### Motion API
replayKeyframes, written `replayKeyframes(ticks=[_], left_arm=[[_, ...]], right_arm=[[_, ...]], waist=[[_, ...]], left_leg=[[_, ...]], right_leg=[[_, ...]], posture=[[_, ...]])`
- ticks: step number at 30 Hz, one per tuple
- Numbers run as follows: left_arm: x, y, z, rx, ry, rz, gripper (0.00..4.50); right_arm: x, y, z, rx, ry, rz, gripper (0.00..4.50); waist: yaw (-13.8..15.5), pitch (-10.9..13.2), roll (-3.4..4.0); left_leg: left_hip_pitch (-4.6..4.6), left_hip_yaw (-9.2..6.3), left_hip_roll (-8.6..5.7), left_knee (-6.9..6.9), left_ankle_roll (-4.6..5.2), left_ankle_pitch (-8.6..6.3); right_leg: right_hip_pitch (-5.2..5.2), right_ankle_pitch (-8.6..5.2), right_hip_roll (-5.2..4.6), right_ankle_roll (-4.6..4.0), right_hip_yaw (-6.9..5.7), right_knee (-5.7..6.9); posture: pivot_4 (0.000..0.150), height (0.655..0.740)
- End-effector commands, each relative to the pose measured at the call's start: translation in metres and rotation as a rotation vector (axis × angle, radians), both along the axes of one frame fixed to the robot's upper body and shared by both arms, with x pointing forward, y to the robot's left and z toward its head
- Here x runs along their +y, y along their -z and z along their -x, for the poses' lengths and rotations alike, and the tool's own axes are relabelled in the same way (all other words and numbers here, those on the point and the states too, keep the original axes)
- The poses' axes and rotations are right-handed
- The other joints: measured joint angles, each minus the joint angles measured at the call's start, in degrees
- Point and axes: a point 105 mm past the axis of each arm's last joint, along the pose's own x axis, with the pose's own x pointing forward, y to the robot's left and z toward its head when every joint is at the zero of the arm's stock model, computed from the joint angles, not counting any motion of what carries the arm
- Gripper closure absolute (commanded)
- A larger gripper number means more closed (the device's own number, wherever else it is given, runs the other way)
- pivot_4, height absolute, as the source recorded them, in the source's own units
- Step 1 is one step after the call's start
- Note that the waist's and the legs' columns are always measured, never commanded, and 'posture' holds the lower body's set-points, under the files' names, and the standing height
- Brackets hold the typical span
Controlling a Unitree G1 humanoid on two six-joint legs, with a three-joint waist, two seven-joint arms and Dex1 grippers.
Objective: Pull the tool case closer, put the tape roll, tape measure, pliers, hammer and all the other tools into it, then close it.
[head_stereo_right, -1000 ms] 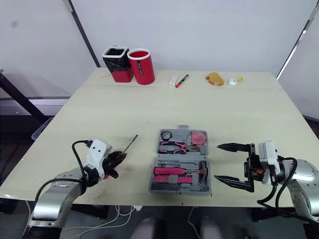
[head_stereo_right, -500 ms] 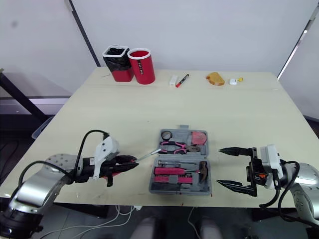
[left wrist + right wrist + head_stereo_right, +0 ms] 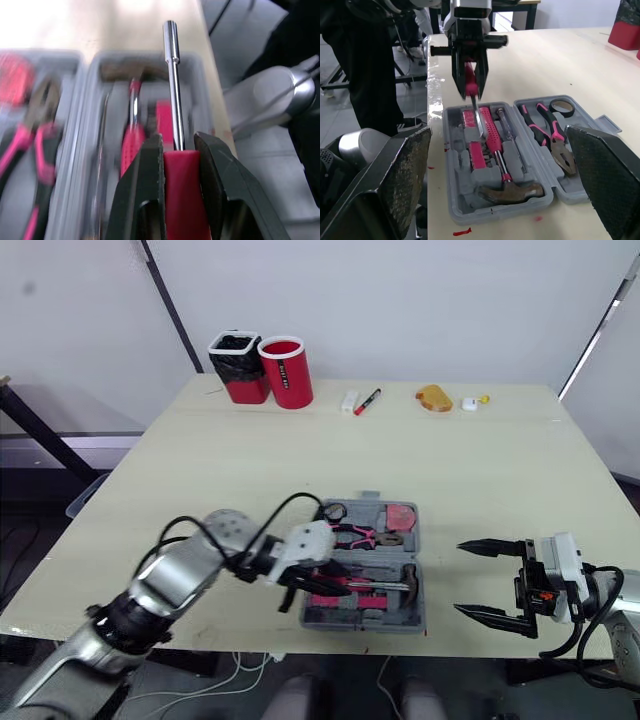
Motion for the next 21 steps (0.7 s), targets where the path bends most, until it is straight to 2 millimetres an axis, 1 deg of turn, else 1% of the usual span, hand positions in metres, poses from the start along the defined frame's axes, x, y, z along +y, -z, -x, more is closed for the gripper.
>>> replayKeyframes(ticks=[1, 4, 8, 12, 16, 18, 21], left_arm=[[-0.007, 0.012, -0.004, 0.025, -0.013, -0.128, 4.03], [-0.011, 0.014, -0.001, 0.053, -0.031, -0.21, 4.03], [-0.017, 0.014, -0.001, 0.057, -0.068, -0.243, 4.03], [-0.01, 0.015, 0.002, 0.064, -0.076, -0.287, 4.03], [-0.004, 0.02, 0.001, 0.061, -0.103, -0.321, 4.03], [-0.003, 0.022, -0.001, 0.05, -0.117, -0.328, 4.03], [-0.007, 0.027, 0.002, 0.058, -0.117, -0.313, 4.03]], right_arm=[[-0.004, -0.007, 0.004, -0.035, 0.013, 0.014, 0.0], [-0.005, -0.005, 0.007, -0.027, 0.024, 0.018, 0.0], [-0.008, -0.002, 0.01, -0.015, 0.037, 0.023, 0.0], [-0.012, 0.002, 0.011, -0.001, 0.045, 0.038, 0.0], [-0.01, 0.0, 0.009, -0.006, 0.044, 0.036, 0.0], [-0.009, 0.0, 0.008, -0.008, 0.043, 0.034, 0.0], [-0.008, -0.001, 0.007, -0.009, 0.039, 0.032, 0.0]], waist=[[-0.29, 0.0, 0.0], [-0.65, 0.0, 0.01], [-0.9, 0.0, 0.01], [-1.02, 0.0, 0.01], [-1.13, 0.0, 0.01], [-1.11, 0.0, 0.01], [-1.09, 0.0, 0.01]], left_leg=[[0.02, -0.01, 0.0, -0.01, 0.0, 0.0], [0.05, -0.08, 0.05, -0.02, 0.01, 0.0], [0.03, -0.1, 0.06, -0.02, 0.01, 0.0], [0.03, -0.1, 0.05, -0.01, 0.01, 0.0], [0.04, -0.11, 0.05, -0.01, 0.01, 0.0], [0.04, -0.11, 0.05, -0.01, 0.01, 0.0], [0.03, -0.1, 0.04, -0.01, 0.01, 0.0]], right_leg=[[0.0, 0.0, 0.02, 0.0, 0.0, 0.01], [-0.01, -0.01, 0.14, 0.0, 0.02, 0.03], [-0.01, -0.07, 0.14, 0.09, 0.02, 0.03], [-0.01, -0.12, 0.14, 0.17, 0.05, 0.04], [-0.01, -0.12, 0.14, 0.16, 0.05, 0.04], [-0.01, -0.12, 0.14, 0.16, 0.05, 0.04], [-0.01, -0.11, 0.12, 0.16, 0.05, 0.03]], posture=[[0.15, 0.74], [0.15, 0.74], [0.15, 0.74], [0.15, 0.74], [0.15, 0.74], [0.15, 0.74], [0.15, 0.74]])
